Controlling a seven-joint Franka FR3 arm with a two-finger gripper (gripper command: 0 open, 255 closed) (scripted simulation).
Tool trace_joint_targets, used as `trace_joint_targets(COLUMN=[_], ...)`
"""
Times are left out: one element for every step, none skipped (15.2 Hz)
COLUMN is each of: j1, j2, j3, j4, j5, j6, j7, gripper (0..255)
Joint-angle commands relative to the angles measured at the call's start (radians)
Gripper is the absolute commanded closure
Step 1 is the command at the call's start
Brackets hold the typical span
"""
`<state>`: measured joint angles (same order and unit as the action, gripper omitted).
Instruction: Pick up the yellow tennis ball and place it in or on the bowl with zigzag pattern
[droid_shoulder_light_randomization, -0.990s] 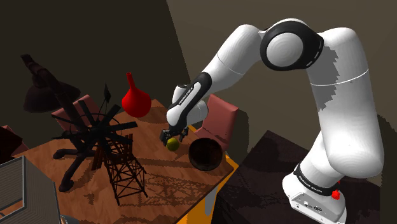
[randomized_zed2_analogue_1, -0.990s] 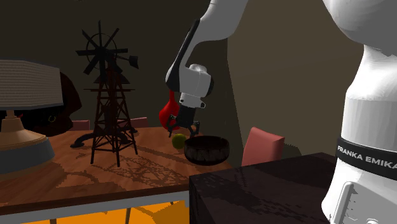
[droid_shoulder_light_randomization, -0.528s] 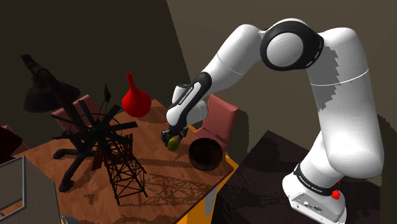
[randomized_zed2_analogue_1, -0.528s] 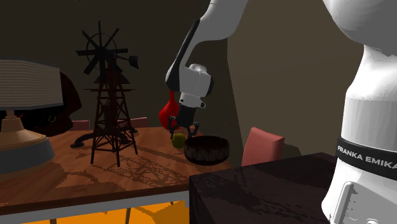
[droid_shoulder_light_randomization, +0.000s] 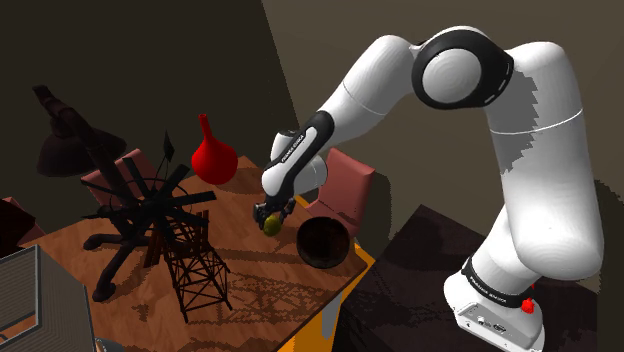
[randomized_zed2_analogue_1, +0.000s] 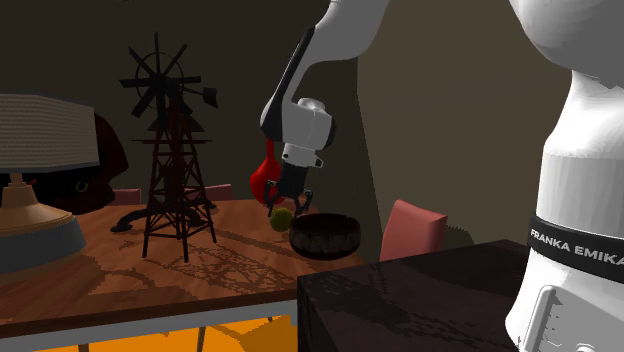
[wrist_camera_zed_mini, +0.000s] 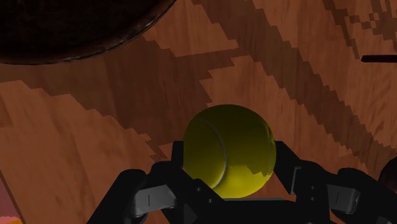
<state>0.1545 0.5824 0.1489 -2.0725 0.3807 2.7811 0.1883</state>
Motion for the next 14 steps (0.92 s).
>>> trace_joint_targets(j1=[0.002, 0.003, 0.004, 0.006, 0.007, 0.008, 0.009, 0.010, 0.012, 0.013, 0.014, 0.014, 0.015, 0.016], j2=[-0.020, -0.032, -0.044, -0.056, -0.068, -0.080, -0.092, -0.104, -0.116, -0.127, -0.139, -0.150, -0.161, -0.172], j3=[-0.004, -0.006, -0.008, -0.010, -0.012, -0.014, -0.016, -0.018, -0.019, -0.021, -0.023, -0.025, -0.026, -0.028], j4=[-0.004, -0.007, -0.010, -0.013, -0.016, -0.018, -0.020, -0.022, -0.024, -0.025, -0.026, -0.028, -0.028, -0.029], j5=[-0.003, -0.005, -0.007, -0.009, -0.011, -0.014, -0.016, -0.018, -0.021, -0.023, -0.026, -0.028, -0.031, -0.034], j6=[-0.016, -0.025, -0.034, -0.043, -0.053, -0.062, -0.072, -0.081, -0.091, -0.101, -0.111, -0.121, -0.131, -0.141], j7=[0.006, 0.010, 0.014, 0.018, 0.022, 0.026, 0.030, 0.034, 0.038, 0.042, 0.046, 0.051, 0.055, 0.059], gripper=[255, 255, 255, 255, 255, 255, 255, 255, 255, 255, 255, 255, 255, 255])
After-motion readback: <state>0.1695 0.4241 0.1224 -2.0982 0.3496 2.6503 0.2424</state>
